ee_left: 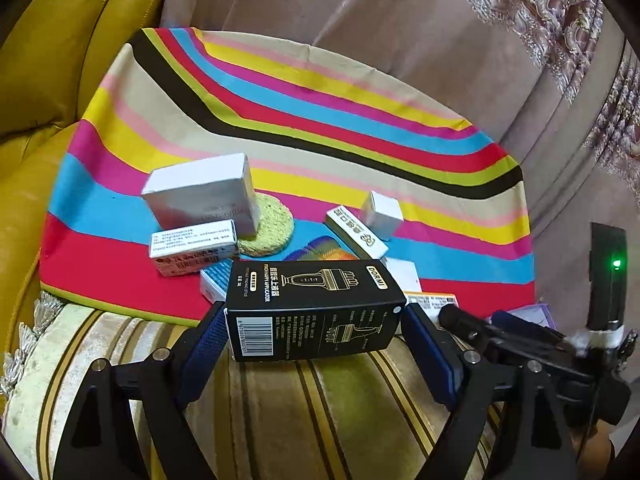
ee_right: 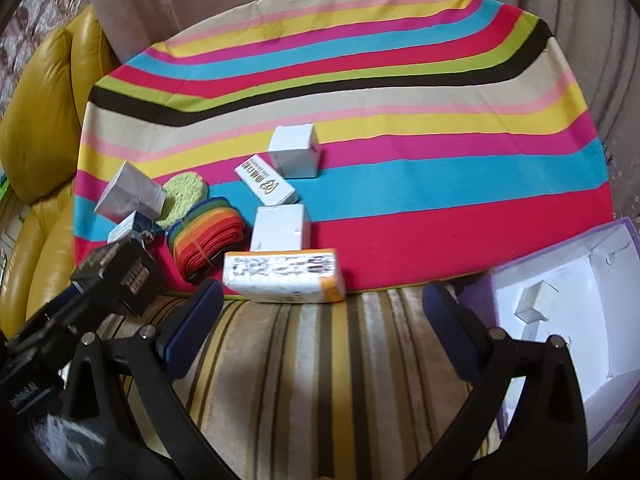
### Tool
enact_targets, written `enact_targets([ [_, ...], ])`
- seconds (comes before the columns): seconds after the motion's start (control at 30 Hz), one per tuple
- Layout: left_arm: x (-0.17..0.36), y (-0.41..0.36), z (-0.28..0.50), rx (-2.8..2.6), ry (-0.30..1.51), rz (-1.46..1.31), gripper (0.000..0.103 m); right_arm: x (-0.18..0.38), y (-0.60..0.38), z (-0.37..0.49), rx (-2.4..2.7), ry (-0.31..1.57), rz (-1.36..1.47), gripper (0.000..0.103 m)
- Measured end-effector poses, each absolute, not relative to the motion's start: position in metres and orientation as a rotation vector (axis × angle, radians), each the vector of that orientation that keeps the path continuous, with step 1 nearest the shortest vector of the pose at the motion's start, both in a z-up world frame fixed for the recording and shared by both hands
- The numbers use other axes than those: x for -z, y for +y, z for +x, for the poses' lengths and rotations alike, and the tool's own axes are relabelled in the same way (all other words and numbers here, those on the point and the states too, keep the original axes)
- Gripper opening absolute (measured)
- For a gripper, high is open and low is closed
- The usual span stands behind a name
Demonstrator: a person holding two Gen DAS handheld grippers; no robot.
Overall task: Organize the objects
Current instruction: 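Grasp the black brush box with the left gripper while the right grasps the orange-striped white box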
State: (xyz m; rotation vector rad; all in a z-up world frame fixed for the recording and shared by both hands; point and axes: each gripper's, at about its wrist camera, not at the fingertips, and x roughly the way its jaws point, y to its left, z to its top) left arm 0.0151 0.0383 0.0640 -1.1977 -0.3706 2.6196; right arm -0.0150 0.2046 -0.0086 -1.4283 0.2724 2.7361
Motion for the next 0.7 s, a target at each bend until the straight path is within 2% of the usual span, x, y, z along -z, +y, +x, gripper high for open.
enact_targets([
  [0.7, -0.054, 0.021, 0.000, -2.638, -0.459, -1.204, 0.087, 0.035, 0.173, -0.054, -2.662, 0.094, -1.572, 0.100],
])
